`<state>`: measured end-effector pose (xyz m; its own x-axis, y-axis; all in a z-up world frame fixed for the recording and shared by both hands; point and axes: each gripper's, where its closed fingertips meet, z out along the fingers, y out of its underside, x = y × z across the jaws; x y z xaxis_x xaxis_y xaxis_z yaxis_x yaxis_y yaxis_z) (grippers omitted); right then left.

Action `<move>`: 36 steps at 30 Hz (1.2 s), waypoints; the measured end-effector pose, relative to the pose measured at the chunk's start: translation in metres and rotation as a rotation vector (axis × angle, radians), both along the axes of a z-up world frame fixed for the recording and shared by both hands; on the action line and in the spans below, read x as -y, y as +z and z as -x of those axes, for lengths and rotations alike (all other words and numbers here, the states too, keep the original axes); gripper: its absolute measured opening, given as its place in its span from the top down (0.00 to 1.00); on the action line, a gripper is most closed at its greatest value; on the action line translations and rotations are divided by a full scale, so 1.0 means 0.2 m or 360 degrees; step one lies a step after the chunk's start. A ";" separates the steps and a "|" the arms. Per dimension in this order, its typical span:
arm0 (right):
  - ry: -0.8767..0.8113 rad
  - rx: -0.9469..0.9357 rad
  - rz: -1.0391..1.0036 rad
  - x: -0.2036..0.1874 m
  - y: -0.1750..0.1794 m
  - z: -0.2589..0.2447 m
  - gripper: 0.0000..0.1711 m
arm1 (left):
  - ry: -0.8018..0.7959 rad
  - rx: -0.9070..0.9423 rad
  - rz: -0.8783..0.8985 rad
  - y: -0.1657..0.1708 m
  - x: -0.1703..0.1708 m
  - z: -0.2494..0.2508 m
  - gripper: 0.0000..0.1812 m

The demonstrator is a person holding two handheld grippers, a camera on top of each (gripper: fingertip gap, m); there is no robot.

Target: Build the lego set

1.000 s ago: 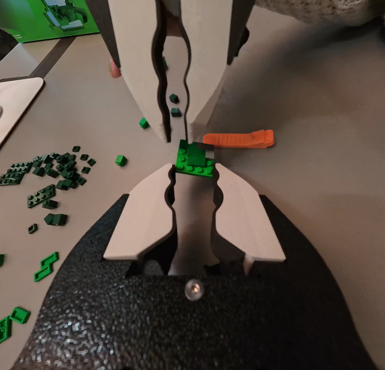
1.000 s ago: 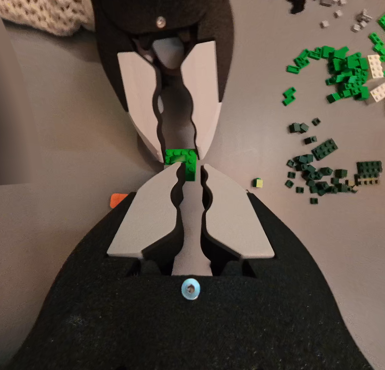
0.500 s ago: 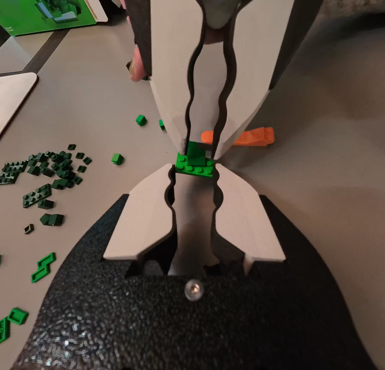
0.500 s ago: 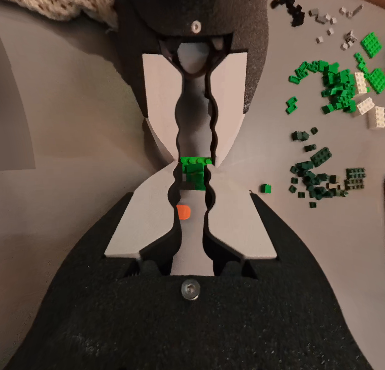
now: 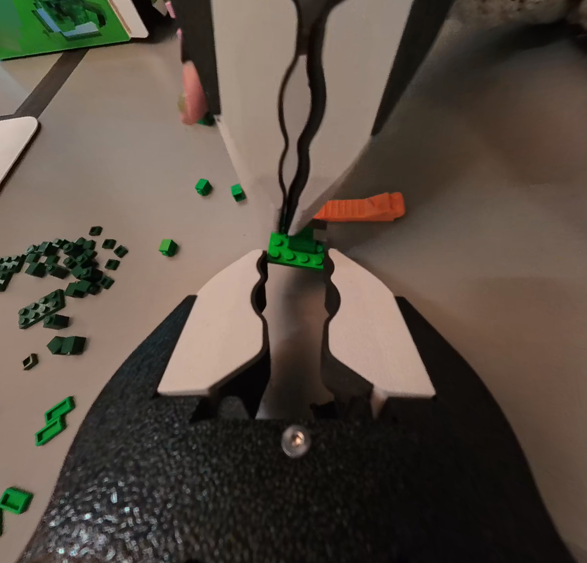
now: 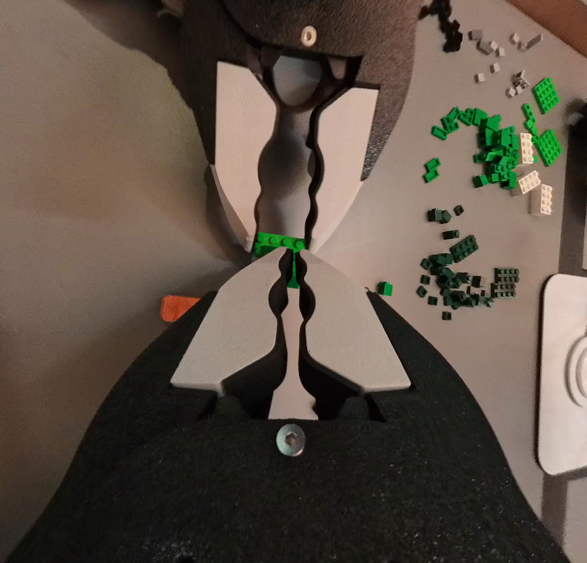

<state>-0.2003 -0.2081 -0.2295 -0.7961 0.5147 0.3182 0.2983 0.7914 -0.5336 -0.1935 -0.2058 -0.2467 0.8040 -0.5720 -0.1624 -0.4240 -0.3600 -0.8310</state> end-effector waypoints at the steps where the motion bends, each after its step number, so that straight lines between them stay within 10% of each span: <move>1: -0.0006 0.0009 0.0056 0.00 0.02 0.00 0.99 | -0.0018 0.0007 -0.0005 0.00 0.00 -0.01 0.82; 36: 0.0212 -0.0171 -0.0084 -0.01 -0.04 -0.05 0.98 | -0.0033 0.0017 0.0006 0.00 0.00 -0.01 0.82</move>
